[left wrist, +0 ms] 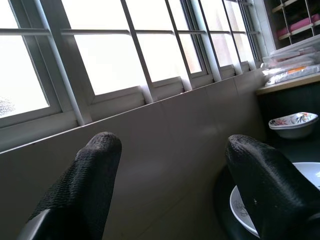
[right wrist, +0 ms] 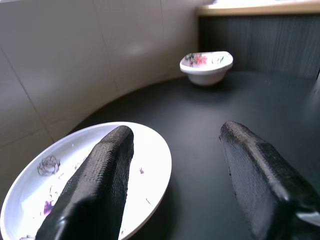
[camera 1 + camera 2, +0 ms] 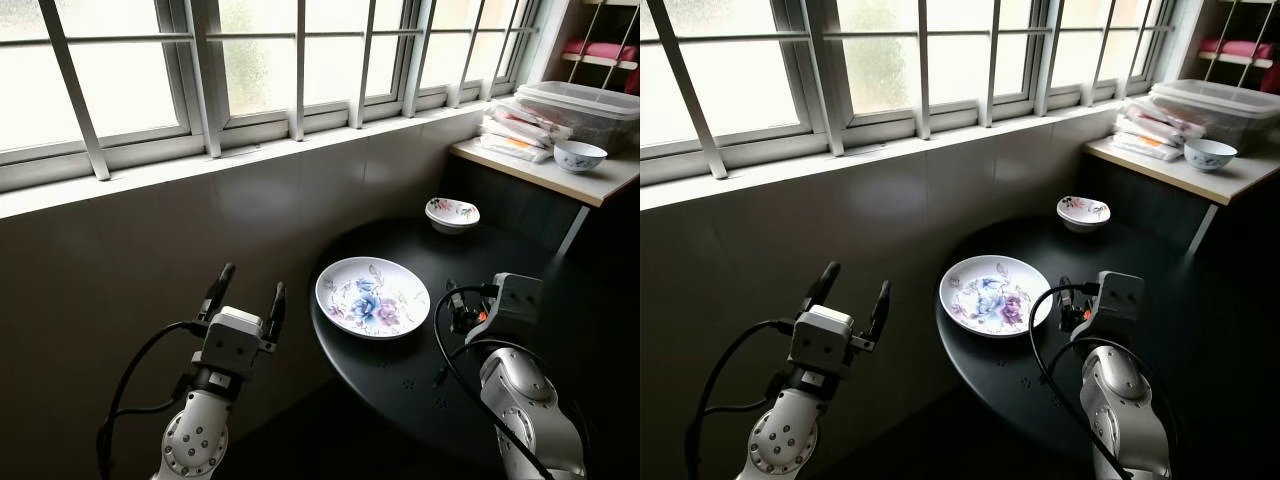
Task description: Kitchen organization
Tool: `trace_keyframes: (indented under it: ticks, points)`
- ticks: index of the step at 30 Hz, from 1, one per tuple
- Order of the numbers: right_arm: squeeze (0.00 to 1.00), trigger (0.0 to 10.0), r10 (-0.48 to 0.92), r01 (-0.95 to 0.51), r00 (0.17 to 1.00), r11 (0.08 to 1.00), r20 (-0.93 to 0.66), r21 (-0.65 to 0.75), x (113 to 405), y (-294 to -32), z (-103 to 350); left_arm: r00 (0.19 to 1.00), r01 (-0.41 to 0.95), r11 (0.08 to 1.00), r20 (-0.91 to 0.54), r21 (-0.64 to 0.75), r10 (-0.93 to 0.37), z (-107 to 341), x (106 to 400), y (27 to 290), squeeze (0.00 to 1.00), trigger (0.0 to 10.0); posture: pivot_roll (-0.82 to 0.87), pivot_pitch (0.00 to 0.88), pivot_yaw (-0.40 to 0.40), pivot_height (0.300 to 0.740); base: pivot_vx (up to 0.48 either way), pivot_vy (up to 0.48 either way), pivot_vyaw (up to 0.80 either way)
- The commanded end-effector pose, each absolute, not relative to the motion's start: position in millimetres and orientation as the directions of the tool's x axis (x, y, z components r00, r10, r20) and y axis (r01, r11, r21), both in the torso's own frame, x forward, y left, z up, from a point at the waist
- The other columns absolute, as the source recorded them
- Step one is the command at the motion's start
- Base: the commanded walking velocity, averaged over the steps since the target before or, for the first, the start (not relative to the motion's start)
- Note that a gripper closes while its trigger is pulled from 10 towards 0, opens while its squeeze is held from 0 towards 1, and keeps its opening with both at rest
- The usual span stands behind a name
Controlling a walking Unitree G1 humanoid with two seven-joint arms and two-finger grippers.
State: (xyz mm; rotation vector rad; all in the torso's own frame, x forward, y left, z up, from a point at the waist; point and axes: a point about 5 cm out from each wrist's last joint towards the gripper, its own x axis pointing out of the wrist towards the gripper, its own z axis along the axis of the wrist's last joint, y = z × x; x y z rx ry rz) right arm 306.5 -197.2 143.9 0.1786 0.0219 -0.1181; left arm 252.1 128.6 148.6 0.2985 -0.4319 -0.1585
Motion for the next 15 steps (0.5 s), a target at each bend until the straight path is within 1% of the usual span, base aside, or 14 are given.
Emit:
trace_keyframes:
  ticks: [1, 3, 8, 10, 15]
  points:
    - [0.00, 10.0, -0.117, 0.135, 0.989, 0.964, -0.094, 0.228, 309.4, -204.3, 135.6, 0.897, 0.097, 0.943, 0.382, 0.320, -0.222, 148.4, 253.3, 126.5, 0.00, 10.0, 0.06, 0.000, -0.028, 0.740, 0.000, 0.000, 0.00]
    - [0.00, 10.0, -0.113, 0.149, 0.984, 0.946, -0.139, 0.287, 317.9, -209.2, 130.8, 0.898, 0.095, 0.942, 0.380, 0.323, -0.221, 148.2, 253.7, 127.0, 0.00, 10.0, 0.07, 0.000, -0.029, 0.740, 0.000, 0.000, 0.00]
    - [0.00, 10.0, -0.138, 0.191, 0.975, 0.921, -0.175, 0.338, 325.6, -216.3, 126.7, 0.900, 0.090, 0.941, 0.378, 0.327, -0.217, 148.1, 254.1, 128.4, 0.00, 10.0, 0.07, 0.000, -0.031, 0.740, 0.000, 0.000, 0.00]
    - [0.00, 10.0, -0.118, 0.198, 0.966, 0.909, -0.229, 0.366, 331.6, -218.1, 116.8, 0.901, 0.089, 0.941, 0.377, 0.328, -0.217, 147.9, 254.2, 128.3, 0.00, 10.0, 0.08, 0.000, -0.033, 0.740, 0.000, 0.000, 0.00]
    - [0.00, 10.0, -0.005, 0.132, 0.957, 0.898, -0.289, 0.420, 340.6, -209.9, 102.8, 0.902, 0.091, 0.940, 0.372, 0.328, -0.218, 146.6, 254.3, 127.5, 0.00, 10.0, 0.09, 0.000, -0.033, 0.740, 0.000, 0.000, 0.00]
